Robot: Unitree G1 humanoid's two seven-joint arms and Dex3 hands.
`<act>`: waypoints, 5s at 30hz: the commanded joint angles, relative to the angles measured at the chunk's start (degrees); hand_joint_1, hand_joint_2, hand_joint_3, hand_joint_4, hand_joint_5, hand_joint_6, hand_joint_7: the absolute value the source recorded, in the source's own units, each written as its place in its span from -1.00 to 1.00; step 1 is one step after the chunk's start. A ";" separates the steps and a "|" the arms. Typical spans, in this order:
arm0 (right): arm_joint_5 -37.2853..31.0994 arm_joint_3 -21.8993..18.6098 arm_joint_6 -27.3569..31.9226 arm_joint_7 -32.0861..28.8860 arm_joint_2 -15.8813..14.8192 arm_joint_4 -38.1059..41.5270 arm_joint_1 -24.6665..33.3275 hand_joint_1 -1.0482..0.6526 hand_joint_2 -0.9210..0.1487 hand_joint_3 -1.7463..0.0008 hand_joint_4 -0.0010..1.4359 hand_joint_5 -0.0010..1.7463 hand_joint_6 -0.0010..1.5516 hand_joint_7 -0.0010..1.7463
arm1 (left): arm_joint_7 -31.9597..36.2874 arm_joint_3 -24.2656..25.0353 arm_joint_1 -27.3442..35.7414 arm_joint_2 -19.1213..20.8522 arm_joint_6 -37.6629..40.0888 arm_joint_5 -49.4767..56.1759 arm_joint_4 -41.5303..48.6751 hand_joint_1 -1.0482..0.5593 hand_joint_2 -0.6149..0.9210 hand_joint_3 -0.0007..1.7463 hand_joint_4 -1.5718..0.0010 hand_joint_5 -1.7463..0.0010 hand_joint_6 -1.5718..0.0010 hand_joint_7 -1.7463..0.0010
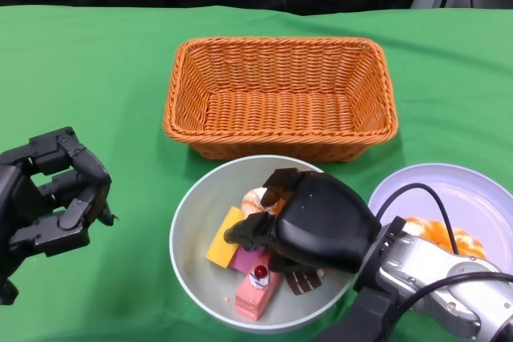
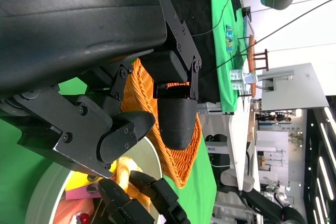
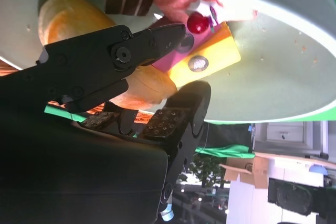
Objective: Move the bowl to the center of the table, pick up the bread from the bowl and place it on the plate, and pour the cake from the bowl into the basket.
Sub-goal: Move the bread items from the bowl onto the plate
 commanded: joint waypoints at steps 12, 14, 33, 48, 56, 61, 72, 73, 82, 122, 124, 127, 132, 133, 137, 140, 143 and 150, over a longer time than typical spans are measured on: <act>4.57 -0.97 -12.98 -16.69 0.85 10.40 -4.72 -0.04 -0.95 1.00 -0.06 0.86 -0.06 0.22 | -0.22 0.44 0.32 0.85 -1.71 0.15 0.86 0.24 0.52 0.21 0.01 -0.89 -0.05 -0.52; 5.10 -1.50 -13.38 -17.33 0.89 9.94 -4.78 -0.03 -0.96 1.00 -0.06 0.88 -0.08 0.23 | 0.23 0.32 0.44 0.80 -1.69 0.47 0.66 0.25 0.52 0.21 0.01 -0.88 -0.05 -0.51; 21.63 -10.43 -17.67 -5.04 -0.14 -5.39 1.46 0.05 -0.95 1.00 0.21 0.41 0.21 -0.26 | 1.55 0.02 0.58 0.70 -1.01 1.07 0.16 0.23 0.49 0.23 0.03 -0.90 -0.04 -0.52; 28.91 -20.68 -19.99 1.16 -1.10 -14.90 7.62 0.07 -0.93 0.97 0.11 0.81 0.15 -0.09 | 1.16 0.12 0.16 0.96 -1.17 0.63 1.43 0.24 0.52 0.20 0.02 -0.90 -0.04 -0.52; 25.26 -26.33 -19.47 -4.07 -0.72 -12.48 7.61 0.02 -0.94 0.93 0.10 0.88 0.12 0.03 | 1.09 0.15 -0.01 1.01 -1.40 0.64 2.04 0.23 0.50 0.23 0.03 -0.92 -0.05 -0.53; 23.51 -28.07 -19.97 -7.52 -2.06 -8.44 6.97 0.05 -0.48 0.36 0.03 0.99 0.05 0.16 | 1.04 0.23 -0.10 1.14 -1.49 0.58 2.37 0.25 0.50 0.22 0.02 -0.90 -0.05 -0.53; 22.95 -32.87 -18.34 -13.96 -6.48 0.14 10.25 0.14 -0.08 0.06 0.18 0.75 0.17 0.00 | 1.08 0.62 -0.12 1.45 -1.33 0.33 2.42 0.23 0.52 0.19 0.02 -0.89 -0.05 -0.52; 22.87 -32.95 -17.95 -14.08 -6.50 0.09 10.43 0.14 -0.08 0.07 0.18 0.75 0.18 -0.01 | 1.05 0.65 -0.13 1.46 -1.34 0.31 2.45 0.24 0.52 0.19 0.02 -0.88 -0.05 -0.52; 24.34 -33.23 -14.61 -13.39 -8.80 6.00 12.57 0.19 -0.46 0.48 0.14 0.81 0.29 -0.28 | 1.00 0.82 0.08 1.72 -1.01 -0.01 2.26 0.25 0.56 0.16 0.02 -0.88 -0.06 -0.50; 27.84 -20.36 -9.40 4.75 -10.86 31.60 1.20 -0.21 -0.94 0.99 0.16 -0.99 -0.12 -1.00 | 0.64 1.06 0.27 1.56 -1.36 -0.24 2.00 0.24 0.54 0.17 0.02 -0.87 -0.05 -0.50; 28.56 -20.45 -6.99 8.46 -11.18 29.39 1.72 -0.29 -0.97 0.98 -0.03 -1.00 -0.21 -1.00 | 0.44 1.08 0.26 1.67 -1.48 -0.26 2.12 0.24 0.56 0.16 0.02 -0.87 -0.05 -0.49; 29.71 -20.75 -4.57 12.77 -11.83 25.65 2.87 -0.41 -1.00 0.96 -0.20 -1.00 -0.30 -1.00 | 1.20 0.97 0.61 1.63 -0.73 0.08 1.19 0.25 0.56 0.16 0.02 -0.87 -0.06 -0.50; 29.89 -20.82 1.04 19.60 -13.42 16.30 5.44 -0.64 -1.00 0.82 -0.46 -1.00 -0.45 -1.00 | 0.14 1.16 0.19 1.73 -1.48 -0.37 2.39 0.25 0.54 0.18 0.00 -0.88 -0.06 -0.50; 30.10 -20.90 2.60 21.83 -13.82 13.73 6.04 -0.65 -1.00 0.81 -0.48 -1.00 -0.46 -1.00 | 0.12 1.18 0.15 1.75 -1.51 -0.33 2.49 0.25 0.53 0.19 0.00 -0.88 -0.06 -0.50; 31.03 -21.62 8.08 28.61 -14.95 4.45 8.43 -0.74 -1.00 0.77 -0.63 -1.00 -0.55 -1.00 | 0.44 1.16 0.27 1.80 -1.27 0.08 2.15 0.25 0.52 0.21 0.00 -0.88 -0.07 -0.50; 31.40 -22.25 11.43 32.38 -15.65 -1.85 9.97 -0.77 -1.00 0.77 -0.67 -1.00 -0.56 -1.00 | 0.44 1.13 0.27 1.82 -1.13 0.11 2.09 0.26 0.53 0.22 0.01 -0.88 -0.06 -0.50; 30.96 -22.65 13.60 34.17 -16.35 -6.80 11.06 -0.79 -1.00 0.78 -0.65 -0.99 -0.55 -0.99 | 0.15 1.12 0.14 1.74 -1.44 -0.02 2.41 0.26 0.54 0.22 0.01 -0.88 -0.05 -0.50; 30.02 -24.65 19.60 36.06 -16.31 -18.33 13.56 -0.80 -1.00 0.75 -0.52 -0.94 -0.47 -0.97 | -0.09 1.01 0.01 1.75 -1.97 0.17 2.70 0.28 0.54 0.24 0.01 -0.89 -0.05 -0.52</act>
